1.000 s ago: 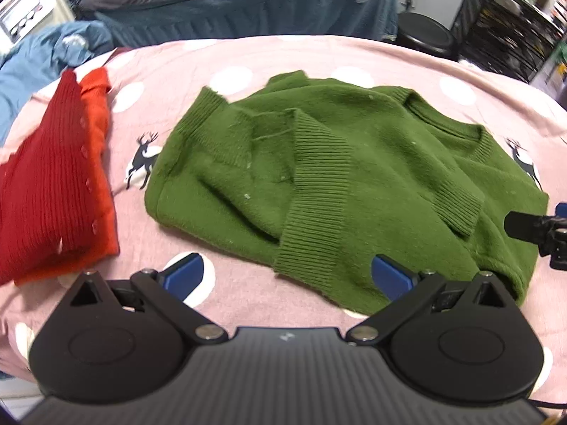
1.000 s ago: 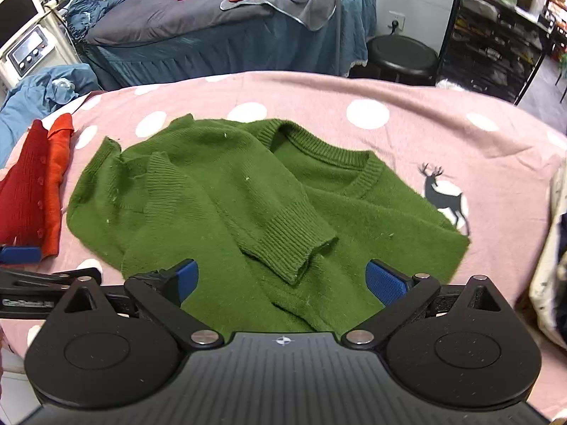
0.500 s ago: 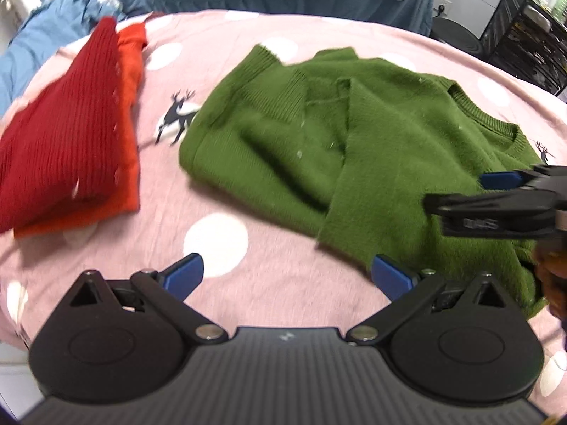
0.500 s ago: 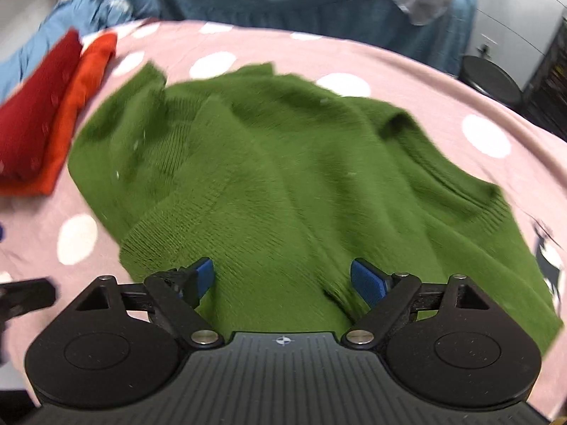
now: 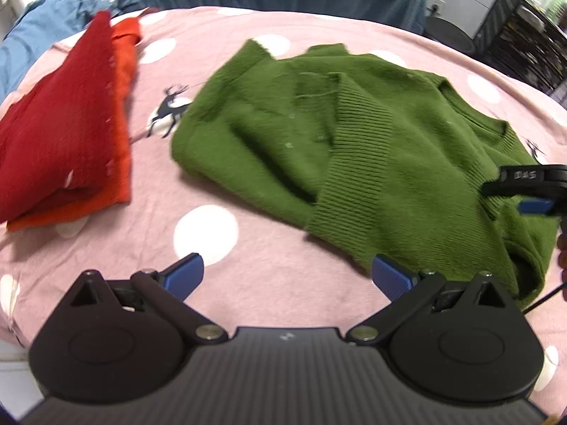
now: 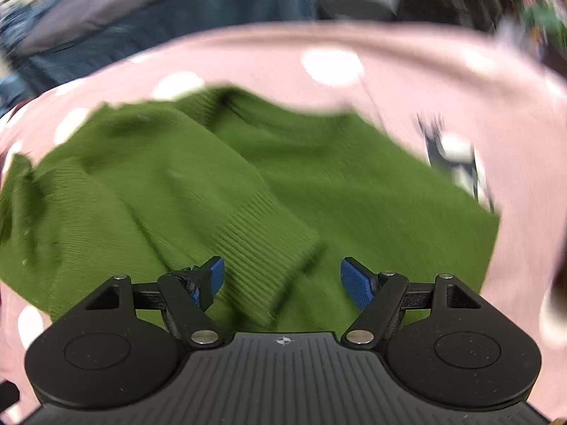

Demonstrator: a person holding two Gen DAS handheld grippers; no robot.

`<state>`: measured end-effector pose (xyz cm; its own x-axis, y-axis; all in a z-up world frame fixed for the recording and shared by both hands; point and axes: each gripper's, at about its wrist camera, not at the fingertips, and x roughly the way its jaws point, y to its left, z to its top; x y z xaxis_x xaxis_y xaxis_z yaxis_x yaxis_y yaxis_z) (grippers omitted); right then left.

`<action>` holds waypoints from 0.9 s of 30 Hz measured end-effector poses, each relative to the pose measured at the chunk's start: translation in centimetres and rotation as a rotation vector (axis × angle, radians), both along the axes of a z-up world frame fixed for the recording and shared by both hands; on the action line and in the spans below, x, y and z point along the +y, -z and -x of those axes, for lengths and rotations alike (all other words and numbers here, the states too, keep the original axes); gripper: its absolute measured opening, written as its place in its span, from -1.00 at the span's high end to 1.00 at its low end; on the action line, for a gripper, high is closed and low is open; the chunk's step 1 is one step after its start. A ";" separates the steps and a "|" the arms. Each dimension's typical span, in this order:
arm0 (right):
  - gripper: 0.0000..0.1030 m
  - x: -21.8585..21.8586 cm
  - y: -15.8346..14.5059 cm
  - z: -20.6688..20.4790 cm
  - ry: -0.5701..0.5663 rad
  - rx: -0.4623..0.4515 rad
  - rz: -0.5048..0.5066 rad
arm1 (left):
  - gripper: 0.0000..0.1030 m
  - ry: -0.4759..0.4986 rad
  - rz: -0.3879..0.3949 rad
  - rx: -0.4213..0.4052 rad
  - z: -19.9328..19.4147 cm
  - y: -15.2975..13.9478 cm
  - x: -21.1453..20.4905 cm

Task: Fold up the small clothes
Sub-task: 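Grasp the cardigan hem with the right gripper while the left gripper grasps another hem edge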

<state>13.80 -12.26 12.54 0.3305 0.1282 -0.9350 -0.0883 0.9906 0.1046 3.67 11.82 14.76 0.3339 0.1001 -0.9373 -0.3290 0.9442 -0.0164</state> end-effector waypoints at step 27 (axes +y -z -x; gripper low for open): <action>-0.22 8.2 -9.0 8.5 -0.750 0.017 -0.502 | -1.00 0.112 -0.090 -0.224 -12.5 -6.7 5.2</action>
